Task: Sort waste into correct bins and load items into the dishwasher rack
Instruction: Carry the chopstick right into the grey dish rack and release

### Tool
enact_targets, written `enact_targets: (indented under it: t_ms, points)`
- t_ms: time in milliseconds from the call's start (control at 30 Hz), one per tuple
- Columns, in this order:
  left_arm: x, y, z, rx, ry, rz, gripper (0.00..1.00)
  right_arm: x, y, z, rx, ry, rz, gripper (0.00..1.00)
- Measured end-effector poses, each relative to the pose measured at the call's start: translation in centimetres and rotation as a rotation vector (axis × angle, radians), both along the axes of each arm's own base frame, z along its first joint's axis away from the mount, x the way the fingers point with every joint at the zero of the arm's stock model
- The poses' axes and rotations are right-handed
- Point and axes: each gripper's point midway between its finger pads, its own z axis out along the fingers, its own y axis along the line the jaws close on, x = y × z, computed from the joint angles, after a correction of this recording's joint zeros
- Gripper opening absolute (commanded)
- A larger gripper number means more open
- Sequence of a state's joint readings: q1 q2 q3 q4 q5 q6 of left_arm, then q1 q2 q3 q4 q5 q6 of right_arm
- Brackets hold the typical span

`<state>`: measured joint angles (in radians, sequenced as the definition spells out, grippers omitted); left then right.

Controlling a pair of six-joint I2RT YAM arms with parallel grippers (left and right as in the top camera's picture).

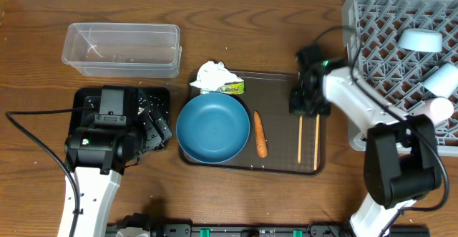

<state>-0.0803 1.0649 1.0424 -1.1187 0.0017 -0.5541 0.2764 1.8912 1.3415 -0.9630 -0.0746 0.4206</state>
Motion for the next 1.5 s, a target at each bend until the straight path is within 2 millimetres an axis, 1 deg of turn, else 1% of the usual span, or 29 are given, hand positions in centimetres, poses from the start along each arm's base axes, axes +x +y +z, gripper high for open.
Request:
enact_targets:
  t_ms: [33,67,133,233,333,400,433,467,533,633,700,767,833,1000,1100,1133,1167,1233,1267,1333,1367,1400,1433,1500]
  points:
    - [0.0,0.0,0.0,0.0,0.0,0.0,0.99,1.4,-0.2,1.6,0.011,-0.034,0.002,0.01]
    - [0.0,0.0,0.0,0.0,0.0,0.0,0.99,2.3,-0.4,2.6,0.018,-0.059,0.002,0.01]
    - [0.0,0.0,0.0,0.001,-0.001,0.0,0.99,4.7,-1.3,5.4,0.03,-0.128,-0.008,0.01]
    - [0.0,0.0,0.0,0.0,0.0,0.0,0.99,8.1,-3.9,9.6,0.04,-0.247,-0.034,0.01]
    - [0.0,0.0,0.0,0.0,0.0,0.0,0.99,10.8,-7.8,13.1,0.025,-0.361,-0.065,0.01]
    - [0.0,0.0,0.0,0.0,-0.001,0.0,0.99,12.3,-11.2,15.0,0.0,-0.435,-0.087,0.01]
    - [0.0,0.0,0.0,0.0,0.0,0.0,0.99,12.8,-12.7,15.6,-0.013,-0.465,-0.097,0.01]
    - [0.0,0.0,0.0,0.0,0.0,0.0,0.99,13.3,-14.6,16.2,-0.032,-0.498,-0.113,0.01]
    - [0.0,0.0,0.0,0.0,0.0,0.0,0.99,13.8,-17.2,16.7,-0.059,-0.535,-0.132,0.01]
    - [0.0,0.0,0.0,0.0,0.0,0.0,0.99,14.3,-20.1,17.3,-0.095,-0.58,-0.146,0.01]
    - [0.0,0.0,0.0,0.0,0.0,0.0,0.99,14.9,-21.2,17.5,-0.116,-0.608,-0.135,0.02]
    - [0.0,0.0,0.0,0.0,0.0,0.0,0.99,15.4,-21.5,17.3,-0.124,-0.619,-0.125,0.02]
    - [0.0,0.0,0.0,0.0,0.0,0.0,0.99,16.0,-21.7,16.1,-0.126,-0.609,-0.11,0.01]
    - [0.0,0.0,0.0,0.0,-0.001,0.0,0.99,17.1,-21.6,11.5,-0.101,-0.537,-0.087,0.03]
    - [0.0,0.0,0.0,0.001,-0.001,0.0,0.99,17.4,-21.4,10.0,-0.088,-0.511,-0.078,0.05]
    - [0.0,0.0,0.0,0.001,-0.001,0.0,0.99,17.4,-21.4,9.9,-0.086,-0.509,-0.076,0.1]
    - [0.0,0.0,0.0,0.001,-0.001,0.0,0.99,17.4,-21.2,9.9,-0.085,-0.509,-0.072,0.22]
    - [0.0,0.0,0.0,0.001,-0.001,0.0,0.99,17.5,-20.9,10.0,-0.081,-0.512,-0.065,0.54]
    - [0.0,0.0,0.0,0.001,-0.001,0.0,0.99,17.4,-20.7,9.9,-0.079,-0.51,-0.061,0.6]
    - [0.0,0.0,0.0,0.0,-0.001,0.0,0.99,17.2,-20.2,9.8,-0.072,-0.495,-0.053,0.63]
    - [0.0,0.0,0.0,0.001,-0.001,0.0,0.99,17.0,-20.0,9.6,-0.068,-0.486,-0.051,0.61]
    - [0.0,0.0,0.0,0.001,-0.001,0.0,0.99,16.7,-19.8,9.5,-0.061,-0.472,-0.052,0.56]
    - [0.0,0.0,0.0,0.001,-0.001,0.0,0.99,16.5,-19.8,9.3,-0.058,-0.461,-0.054,0.54]
    - [0.0,0.0,0.0,0.001,-0.001,0.0,0.99,15.8,-19.6,9.0,-0.046,-0.427,-0.078,0.51]
